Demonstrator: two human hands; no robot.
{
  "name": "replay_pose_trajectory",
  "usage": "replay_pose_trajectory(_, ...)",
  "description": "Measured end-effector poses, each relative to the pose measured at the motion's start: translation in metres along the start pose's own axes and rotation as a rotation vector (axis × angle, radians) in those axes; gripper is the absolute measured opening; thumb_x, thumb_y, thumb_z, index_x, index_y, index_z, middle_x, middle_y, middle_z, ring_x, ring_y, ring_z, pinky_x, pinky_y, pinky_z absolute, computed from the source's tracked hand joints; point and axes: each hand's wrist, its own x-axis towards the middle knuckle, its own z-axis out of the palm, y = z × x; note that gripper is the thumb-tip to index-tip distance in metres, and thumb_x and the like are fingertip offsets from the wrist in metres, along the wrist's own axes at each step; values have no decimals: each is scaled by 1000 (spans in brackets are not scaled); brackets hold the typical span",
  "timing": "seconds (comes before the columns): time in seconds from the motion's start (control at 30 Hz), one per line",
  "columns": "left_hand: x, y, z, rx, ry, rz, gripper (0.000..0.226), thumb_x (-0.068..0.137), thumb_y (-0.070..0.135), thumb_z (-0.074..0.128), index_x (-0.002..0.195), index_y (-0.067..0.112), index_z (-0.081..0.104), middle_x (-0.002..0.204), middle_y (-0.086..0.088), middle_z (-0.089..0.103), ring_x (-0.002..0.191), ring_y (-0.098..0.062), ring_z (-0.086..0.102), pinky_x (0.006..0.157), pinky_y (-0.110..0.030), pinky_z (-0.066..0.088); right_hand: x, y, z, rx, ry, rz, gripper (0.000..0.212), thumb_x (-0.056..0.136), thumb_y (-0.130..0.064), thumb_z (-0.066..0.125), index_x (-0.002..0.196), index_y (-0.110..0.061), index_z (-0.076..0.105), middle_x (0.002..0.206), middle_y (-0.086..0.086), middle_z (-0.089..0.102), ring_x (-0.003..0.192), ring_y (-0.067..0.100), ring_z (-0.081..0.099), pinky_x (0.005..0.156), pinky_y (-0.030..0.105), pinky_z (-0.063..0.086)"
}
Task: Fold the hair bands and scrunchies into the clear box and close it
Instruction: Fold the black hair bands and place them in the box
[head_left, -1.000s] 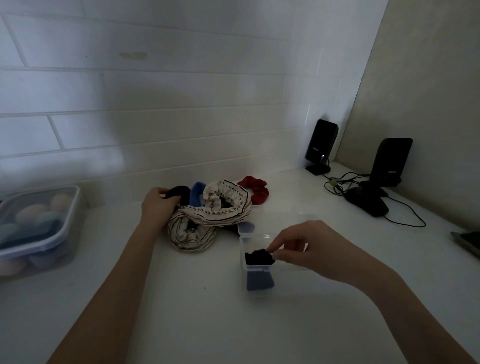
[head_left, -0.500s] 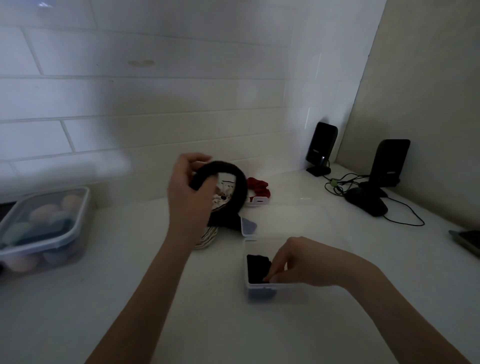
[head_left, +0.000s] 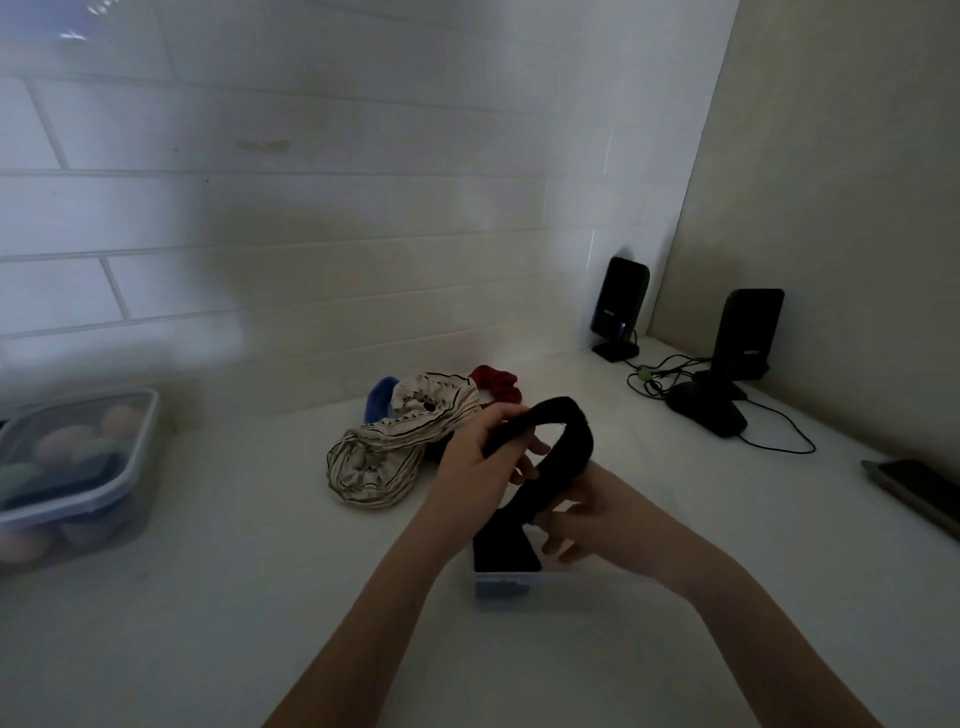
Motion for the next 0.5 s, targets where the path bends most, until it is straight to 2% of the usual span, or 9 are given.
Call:
replay_pose_trajectory(0.07, 0, -1, 0, 14, -9, 20, 23, 94, 7, 47, 108, 15, 62, 82, -1, 65, 62, -11, 60, 61, -24, 49, -4, -3, -2, 198, 15, -4, 51, 85, -5, 66, 123, -30, 43, 108, 6, 65, 72, 19, 69, 69, 37, 60)
replay_pose_trajectory(0.13, -1, -2, 0, 20, -14, 53, 23, 93, 6, 48, 103, 21, 64, 82, 3, 65, 63, -10, 60, 62, -24, 50, -9, -6, -3, 294, 15, -33, 54, 84, -1, 66, 124, -30, 42, 106, 8, 64, 76, 23, 70, 70, 38, 59)
replay_pose_trajectory(0.23, -3, -5, 0, 43, 20, 89, 23, 89, 4, 54, 103, 21, 62, 88, 1, 65, 69, -9, 62, 63, -26, 51, -11, -9, -5, 361, 31, -96, 40, 84, 2, 64, 117, -19, 54, 104, 8, 64, 75, 23, 70, 69, 38, 60)
replay_pose_trajectory(0.3, -5, -8, -1, 43, 72, 97, 27, 85, 6, 60, 107, 20, 58, 95, -2, 63, 80, -14, 63, 70, -33, 55, -9, -7, -8, 483, 26, -118, 34, 79, 0, 68, 109, -13, 63, 101, 8, 65, 73, 23, 69, 67, 35, 59)
replay_pose_trajectory(0.4, -3, -9, -3, 13, 160, 92, 35, 81, 15, 67, 112, 26, 53, 104, 2, 61, 96, -13, 63, 81, -40, 56, -3, -6, -18, 765, -77, -172, 43, 60, -16, 84, 101, -14, 71, 96, 12, 70, 77, 24, 72, 68, 31, 59)
replay_pose_trajectory(0.5, -3, -6, -4, -42, 130, 101, 38, 86, 20, 60, 122, 28, 53, 116, 7, 63, 108, -9, 61, 87, -35, 54, 6, -15, -25, 891, -203, -206, 45, 68, -11, 74, 112, -11, 66, 109, 16, 69, 90, 27, 72, 74, 28, 59)
